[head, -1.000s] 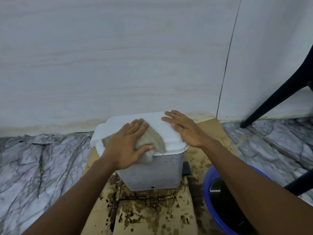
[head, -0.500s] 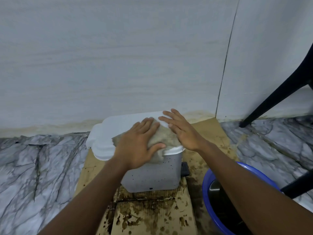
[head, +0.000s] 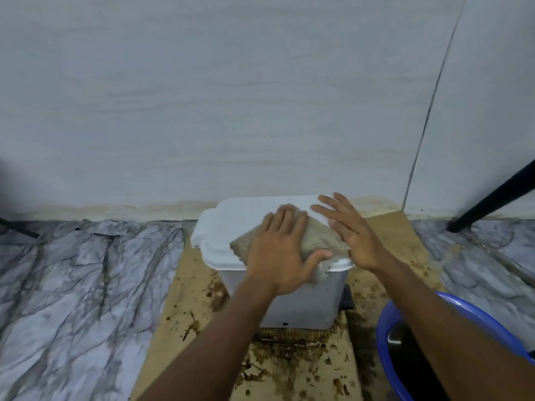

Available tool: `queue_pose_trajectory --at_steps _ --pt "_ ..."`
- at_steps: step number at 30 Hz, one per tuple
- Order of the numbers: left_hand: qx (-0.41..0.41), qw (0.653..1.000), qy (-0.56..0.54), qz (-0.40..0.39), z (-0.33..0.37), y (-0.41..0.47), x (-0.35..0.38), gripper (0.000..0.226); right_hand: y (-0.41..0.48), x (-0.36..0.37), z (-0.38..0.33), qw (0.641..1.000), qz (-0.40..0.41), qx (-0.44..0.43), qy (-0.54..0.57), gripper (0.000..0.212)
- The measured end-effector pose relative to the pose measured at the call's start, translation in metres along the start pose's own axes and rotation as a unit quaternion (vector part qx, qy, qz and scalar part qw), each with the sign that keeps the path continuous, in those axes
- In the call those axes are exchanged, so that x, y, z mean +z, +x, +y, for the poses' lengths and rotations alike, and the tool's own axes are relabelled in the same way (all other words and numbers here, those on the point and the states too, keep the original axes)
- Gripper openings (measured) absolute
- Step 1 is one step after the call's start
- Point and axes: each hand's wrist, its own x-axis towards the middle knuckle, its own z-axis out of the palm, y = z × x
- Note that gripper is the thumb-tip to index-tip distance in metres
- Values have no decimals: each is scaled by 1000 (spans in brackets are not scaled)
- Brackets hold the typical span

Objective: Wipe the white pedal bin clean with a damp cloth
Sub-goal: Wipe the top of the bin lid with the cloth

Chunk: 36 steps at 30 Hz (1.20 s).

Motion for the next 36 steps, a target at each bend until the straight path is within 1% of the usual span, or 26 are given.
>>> queue_pose_trajectory --at_steps 2,3,6,7,9,11,13,16,18,20,22,24,27,29,30,33,36 --pt "9 1000 -12 2 5 3 2 93 0 -2 5 1000 -12 -20 -10 43" --pt "21 999 -25 2 -2 0 2 90 0 -3 5 1000 -16 -18 -9 41" --pt "60 995 -73 18 -49 -18 -2 82 1 0 1 1000 -15 9 18 35" --pt "53 995 -79 27 -69 -26 -4 82 2 0 -2 1000 -13 13 25 35" --pt "12 997 -75 31 -102 -38 -8 86 2 2 -5 999 -5 17 31 34" --pt "-16 997 -71 29 -114 -44 -9 91 2 3 -7 999 7 19 29 34" --pt "-27 997 -60 35 -99 -39 -9 97 0 7 -8 999 15 18 27 34" --pt "-15 999 -40 24 -44 -16 -4 102 -1 7 -6 999 20 23 24 35" --pt "6 999 -19 33 -6 -2 4 96 -3 3 -1 1000 7 14 7 35" --pt "15 999 -5 50 11 2 10 88 -3 -1 3 1000 -13 -9 -13 39" --pt "15 997 -10 78 2 -6 14 82 -3 -2 5 1000 -13 -9 -2 39" --pt "4 995 -26 101 -24 -21 14 77 -1 1 4 1000 -1 -1 17 38" --pt "-49 989 -48 129 -70 -39 16 77 0 4 0 1000 1 4 23 37" --pt "-127 975 -105 146 -89 -43 16 77 0 4 -2 1000 3 1 24 37" --pt "-176 961 -150 154 -92 -42 16 77 0 3 -3 1000 4 -1 24 37" --pt "-301 893 -260 209 -78 -40 20 76 -1 4 -4 1000 0 -1 18 38" --pt "-383 828 -323 252 -50 -45 21 76 -2 3 -6 1000 1 -5 3 37"
